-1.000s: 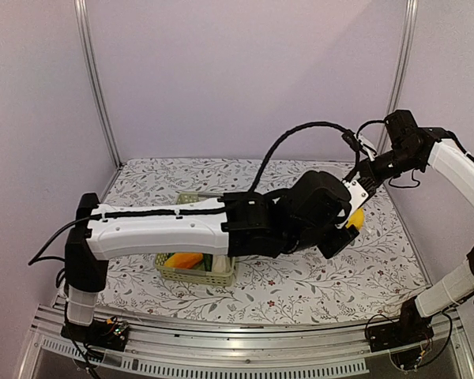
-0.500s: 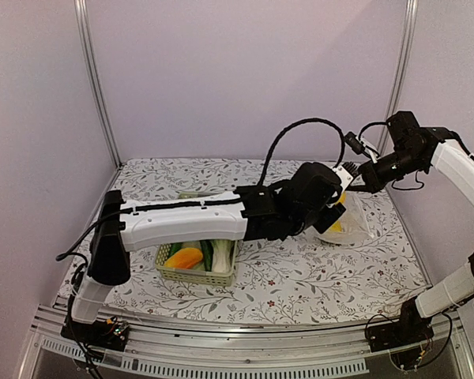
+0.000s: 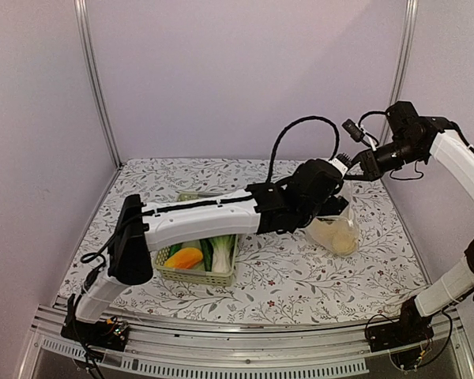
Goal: Place the food in the zip-top bag and seal the zipper
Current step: Place the fake fruit in the zipper food storage bag, then pick up the fake fruit from the bin.
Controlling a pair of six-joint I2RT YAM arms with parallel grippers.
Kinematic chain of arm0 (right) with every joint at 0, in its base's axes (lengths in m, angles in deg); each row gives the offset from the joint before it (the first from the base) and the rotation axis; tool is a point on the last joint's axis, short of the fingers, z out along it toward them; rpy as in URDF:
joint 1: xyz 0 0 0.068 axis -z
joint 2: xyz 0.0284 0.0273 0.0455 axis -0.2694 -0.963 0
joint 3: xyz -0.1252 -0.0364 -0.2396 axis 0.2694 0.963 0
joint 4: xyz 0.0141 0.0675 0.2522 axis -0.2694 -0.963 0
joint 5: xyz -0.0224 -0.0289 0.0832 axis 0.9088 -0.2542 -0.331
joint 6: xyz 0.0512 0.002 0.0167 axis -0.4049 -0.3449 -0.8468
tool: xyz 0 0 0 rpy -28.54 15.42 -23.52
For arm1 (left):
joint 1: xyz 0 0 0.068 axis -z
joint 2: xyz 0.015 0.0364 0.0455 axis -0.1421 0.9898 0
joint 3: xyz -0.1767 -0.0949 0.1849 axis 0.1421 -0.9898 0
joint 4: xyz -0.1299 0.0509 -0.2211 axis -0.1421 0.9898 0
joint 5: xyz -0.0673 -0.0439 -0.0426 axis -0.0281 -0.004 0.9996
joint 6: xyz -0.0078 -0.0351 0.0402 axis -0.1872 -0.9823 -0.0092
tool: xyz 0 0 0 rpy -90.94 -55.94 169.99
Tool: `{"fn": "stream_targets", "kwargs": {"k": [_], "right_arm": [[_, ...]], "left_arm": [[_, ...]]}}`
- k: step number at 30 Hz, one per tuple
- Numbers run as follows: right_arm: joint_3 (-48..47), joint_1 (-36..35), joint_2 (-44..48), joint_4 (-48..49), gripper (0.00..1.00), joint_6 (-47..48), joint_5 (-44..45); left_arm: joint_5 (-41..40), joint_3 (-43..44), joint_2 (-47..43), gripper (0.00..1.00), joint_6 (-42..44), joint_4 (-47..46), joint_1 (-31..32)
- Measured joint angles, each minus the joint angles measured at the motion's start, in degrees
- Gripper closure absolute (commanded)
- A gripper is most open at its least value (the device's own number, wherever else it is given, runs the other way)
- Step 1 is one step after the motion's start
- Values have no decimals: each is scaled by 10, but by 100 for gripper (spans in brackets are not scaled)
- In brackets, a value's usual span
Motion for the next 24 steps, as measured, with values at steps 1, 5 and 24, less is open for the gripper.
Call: {"fn": "stream_targets", "kwargs": {"k": [1, 5, 24], "right_arm": [[-3, 0, -5, 0, 100, -1, 0], [-5, 1, -27, 1, 100, -7, 0], [-33, 71, -44, 40, 100, -13, 37]], "left_arm": [[-5, -2, -2, 2, 0, -3, 0], [-22, -61, -45, 3, 12, -28, 11], [-59, -325, -300, 11, -124, -42, 69]]}}
